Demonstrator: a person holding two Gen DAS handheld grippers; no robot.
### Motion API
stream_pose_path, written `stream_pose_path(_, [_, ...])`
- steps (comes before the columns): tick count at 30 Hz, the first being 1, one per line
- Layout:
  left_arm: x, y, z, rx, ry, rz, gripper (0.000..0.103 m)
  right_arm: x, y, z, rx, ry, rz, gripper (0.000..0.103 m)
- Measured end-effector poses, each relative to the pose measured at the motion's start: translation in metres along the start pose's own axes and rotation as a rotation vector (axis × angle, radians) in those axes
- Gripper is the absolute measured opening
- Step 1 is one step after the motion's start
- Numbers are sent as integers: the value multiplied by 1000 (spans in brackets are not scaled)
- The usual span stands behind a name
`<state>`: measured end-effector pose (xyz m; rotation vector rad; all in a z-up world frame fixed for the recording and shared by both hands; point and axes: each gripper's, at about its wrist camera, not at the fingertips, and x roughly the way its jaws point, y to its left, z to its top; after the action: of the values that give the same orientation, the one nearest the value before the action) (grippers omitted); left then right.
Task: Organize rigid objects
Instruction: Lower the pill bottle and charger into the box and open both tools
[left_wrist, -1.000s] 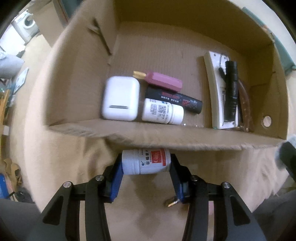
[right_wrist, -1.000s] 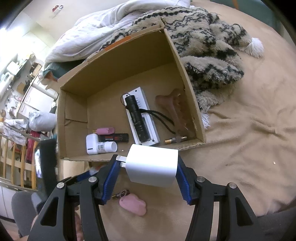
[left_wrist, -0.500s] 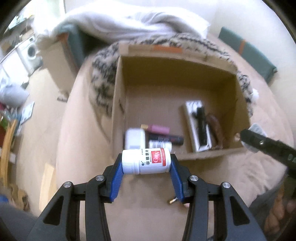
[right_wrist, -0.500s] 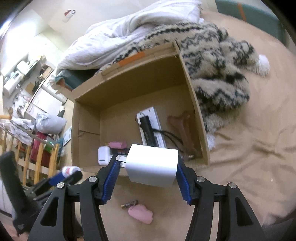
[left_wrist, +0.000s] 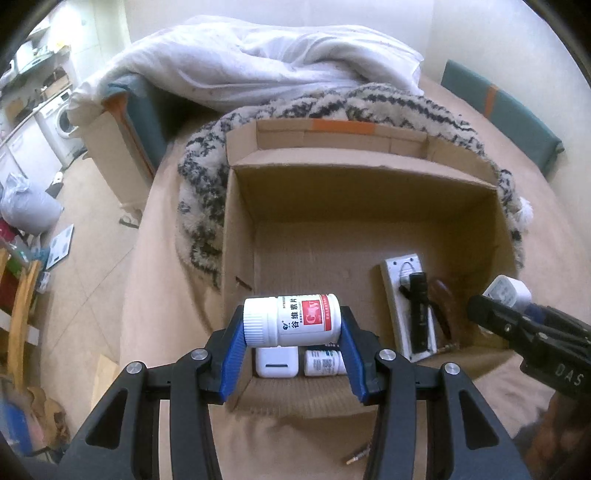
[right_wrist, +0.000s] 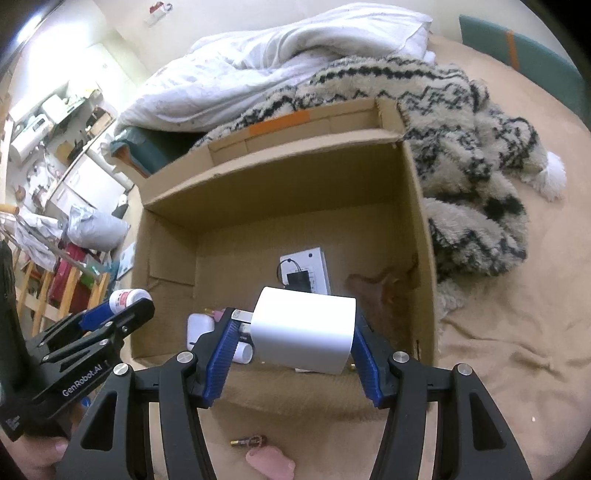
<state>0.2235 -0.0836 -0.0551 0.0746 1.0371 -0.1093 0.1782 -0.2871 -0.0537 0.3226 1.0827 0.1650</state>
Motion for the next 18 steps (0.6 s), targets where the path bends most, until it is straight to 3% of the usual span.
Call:
stream_pose_path(7, [32,2,-12,-34,82,-46,44,20,5,-9,-23,56,-21,61])
stream_pose_path(18, [34,-4,-15,2,56,-14,43,31,5,-11,-15,78,-22,61])
